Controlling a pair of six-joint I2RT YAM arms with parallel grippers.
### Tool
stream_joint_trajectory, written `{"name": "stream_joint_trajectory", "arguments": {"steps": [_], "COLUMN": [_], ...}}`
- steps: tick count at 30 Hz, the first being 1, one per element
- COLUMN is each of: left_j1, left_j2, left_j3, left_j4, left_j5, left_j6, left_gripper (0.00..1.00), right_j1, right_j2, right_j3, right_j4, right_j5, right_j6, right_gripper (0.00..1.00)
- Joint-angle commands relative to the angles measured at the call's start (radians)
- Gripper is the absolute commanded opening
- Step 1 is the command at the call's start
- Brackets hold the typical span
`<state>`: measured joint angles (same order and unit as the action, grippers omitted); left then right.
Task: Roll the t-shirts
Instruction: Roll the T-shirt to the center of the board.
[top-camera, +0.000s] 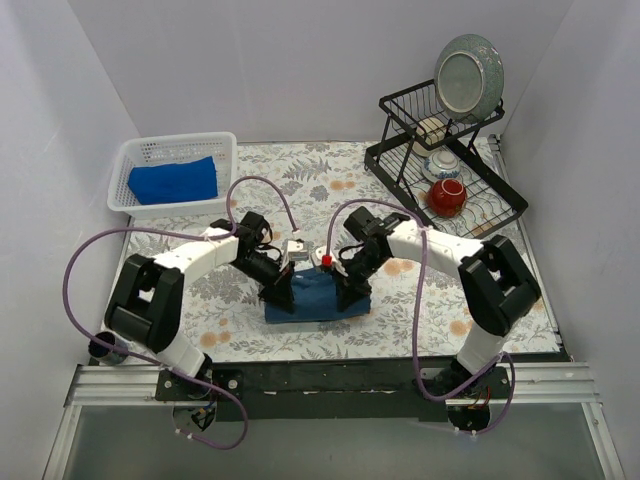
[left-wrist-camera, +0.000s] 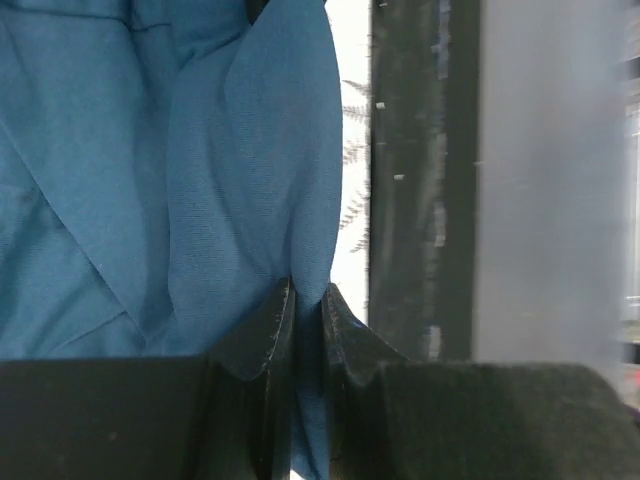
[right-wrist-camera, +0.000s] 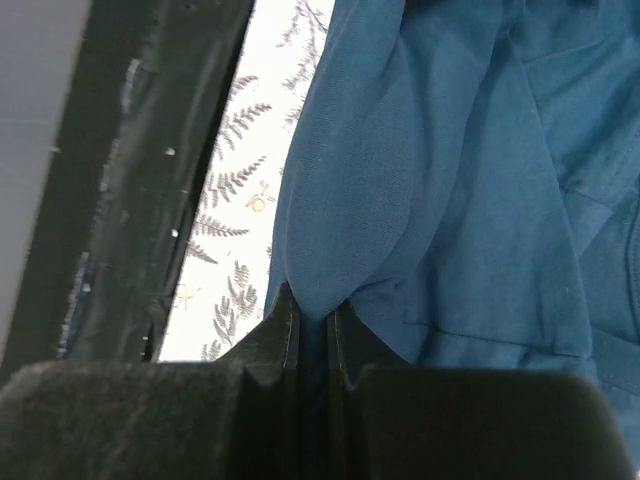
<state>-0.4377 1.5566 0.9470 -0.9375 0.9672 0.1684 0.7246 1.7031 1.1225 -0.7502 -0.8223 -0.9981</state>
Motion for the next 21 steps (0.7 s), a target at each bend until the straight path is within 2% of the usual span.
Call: {"name": "stream_joint_trajectory", "arguments": {"steps": [1,6,13,17,21], "left_j1": [0.077,0.142,0.198,0.243,0.289], "left_j2": [0.063,0.177,0.299,0.454,0.523], "left_j3": [0.024,0.042,0.087,0.162,0.18], "left_j4": [-0.225,-0.215,-0.152,-0.225,-0.248], "left_j5": [0.024,0.01,-0.01,0.036,0.035], "left_j6": [0.066,0.086,0.051,0.089,0.12], "left_gripper": [0.0,0.0,0.0,0.03,0.08], "right_j1": [-0.053,-0.076,-0.1,-0.132,-0.154], "right_j2": [0.088,0.274,0.437,0.544,0.665], "right_j3": [0.074,0.25,0.364,0.417,0.551], "right_j4": [-0.391,-0.544,-0.555,-0.554,-0.555], "right_j5": [-0.035,-0.08,-0.058,-0.089,-0.109], "right_j6": [-0.112,-0.197,-0.192,-0.166,-0.078], "right_gripper": [0.01,0.01,0.01,0.01,0.01]}}
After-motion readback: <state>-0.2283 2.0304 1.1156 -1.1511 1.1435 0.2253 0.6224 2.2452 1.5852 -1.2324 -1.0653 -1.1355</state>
